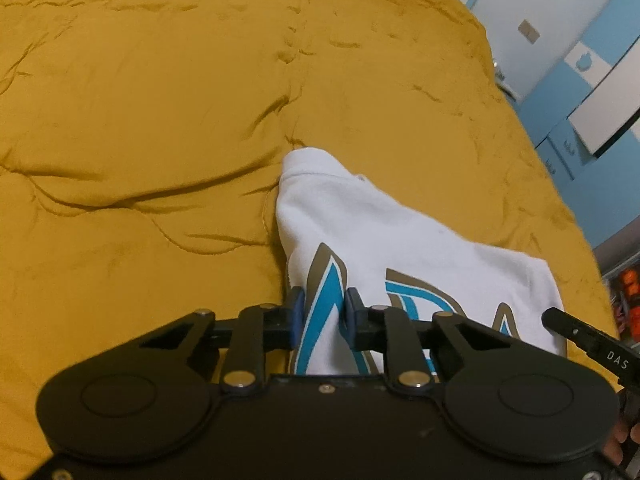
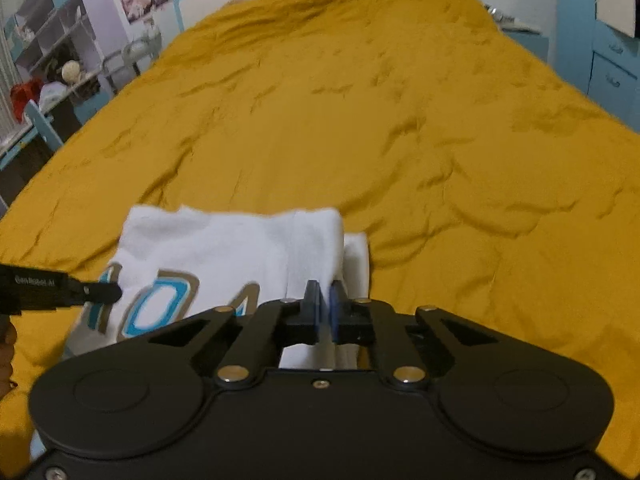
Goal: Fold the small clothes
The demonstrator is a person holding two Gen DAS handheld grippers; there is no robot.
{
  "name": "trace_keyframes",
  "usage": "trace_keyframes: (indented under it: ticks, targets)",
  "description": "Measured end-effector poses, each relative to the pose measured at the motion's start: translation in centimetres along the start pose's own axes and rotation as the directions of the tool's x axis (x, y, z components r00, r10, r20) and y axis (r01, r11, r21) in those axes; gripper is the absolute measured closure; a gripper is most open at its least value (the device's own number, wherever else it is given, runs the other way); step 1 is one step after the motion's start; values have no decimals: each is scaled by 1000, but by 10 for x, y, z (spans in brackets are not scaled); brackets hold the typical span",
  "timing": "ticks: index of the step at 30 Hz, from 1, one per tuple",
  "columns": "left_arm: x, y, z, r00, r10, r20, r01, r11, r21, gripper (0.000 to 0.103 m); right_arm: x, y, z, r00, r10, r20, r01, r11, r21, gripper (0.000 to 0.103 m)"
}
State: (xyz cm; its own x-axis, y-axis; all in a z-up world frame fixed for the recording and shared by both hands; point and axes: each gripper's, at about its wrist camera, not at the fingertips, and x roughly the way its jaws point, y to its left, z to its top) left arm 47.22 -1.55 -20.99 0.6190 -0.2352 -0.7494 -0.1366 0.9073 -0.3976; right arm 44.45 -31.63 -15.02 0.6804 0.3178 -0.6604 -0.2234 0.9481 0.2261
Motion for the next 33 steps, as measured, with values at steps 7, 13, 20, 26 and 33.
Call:
trace_keyframes:
  ticks: [7, 13, 20, 26, 33]
  targets:
    - [18, 7, -8, 999, 44, -28, -44, 999, 20, 72, 31, -14, -12, 996, -20, -89, 22, 1000, 19, 100]
    - [-3, 0, -8, 995, 99, -15, -98, 994, 47, 62, 13, -19, -9, 998, -19, -63, 24, 997, 80, 79]
    - [-57, -9, -43, 995, 101, 3, -101, 992, 82, 44, -51, -1, -19, 1000, 5, -29, -4, 1000, 29, 59]
    - [-77, -2, -91, 993, 108, -37, -106, 992, 63, 40, -76, 10, -55, 997, -6, -76, 5, 1000, -20, 57]
    - [-74, -2, -103, 997, 45, -58, -43, 999, 32, 79, -72, 15, -80, 991, -1, -135, -2, 1000, -22, 94]
